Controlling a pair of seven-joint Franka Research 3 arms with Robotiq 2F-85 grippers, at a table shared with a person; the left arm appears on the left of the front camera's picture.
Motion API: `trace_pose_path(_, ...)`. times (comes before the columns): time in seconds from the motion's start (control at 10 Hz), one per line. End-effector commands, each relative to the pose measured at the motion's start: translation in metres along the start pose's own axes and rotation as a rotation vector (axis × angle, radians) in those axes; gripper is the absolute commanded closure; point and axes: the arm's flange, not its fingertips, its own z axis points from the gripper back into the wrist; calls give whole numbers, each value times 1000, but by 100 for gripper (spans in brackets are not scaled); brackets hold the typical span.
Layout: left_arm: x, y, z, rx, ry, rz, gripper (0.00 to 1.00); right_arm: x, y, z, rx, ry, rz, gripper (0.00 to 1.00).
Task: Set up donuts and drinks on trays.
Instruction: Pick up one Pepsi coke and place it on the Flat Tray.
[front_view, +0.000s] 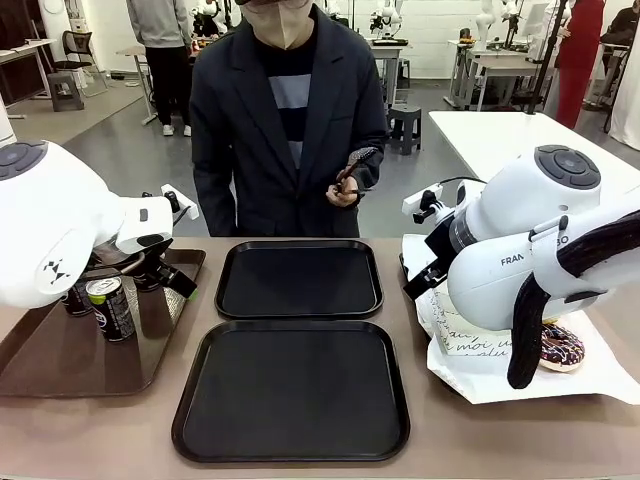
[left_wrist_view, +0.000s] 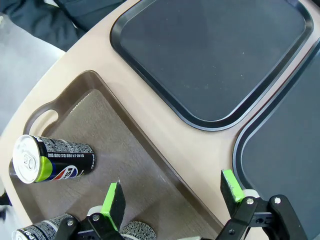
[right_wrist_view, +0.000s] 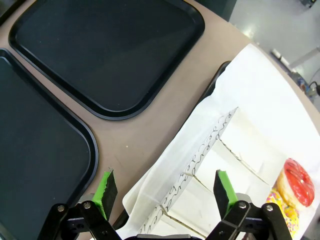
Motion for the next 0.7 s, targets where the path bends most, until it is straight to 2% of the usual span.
trace_pose_path(0.0, 0, 0, 0, 0, 0, 0, 0, 0, 0, 0, 0, 0, 0, 0)
trace_pose_path(0.1, -3, -1, 20, -32, 34, -69, 0, -4, 5, 20, -33, 20, -4, 0)
trace_pose_path(0.3, -33, -17, 74, -58, 152, -173, 0, -34, 28, 70, 30, 96, 75, 0)
trace_pose_path(0.6, -69, -38, 123, -128, 281, -280, 0, -89, 57, 112, 148, 369, 199, 0)
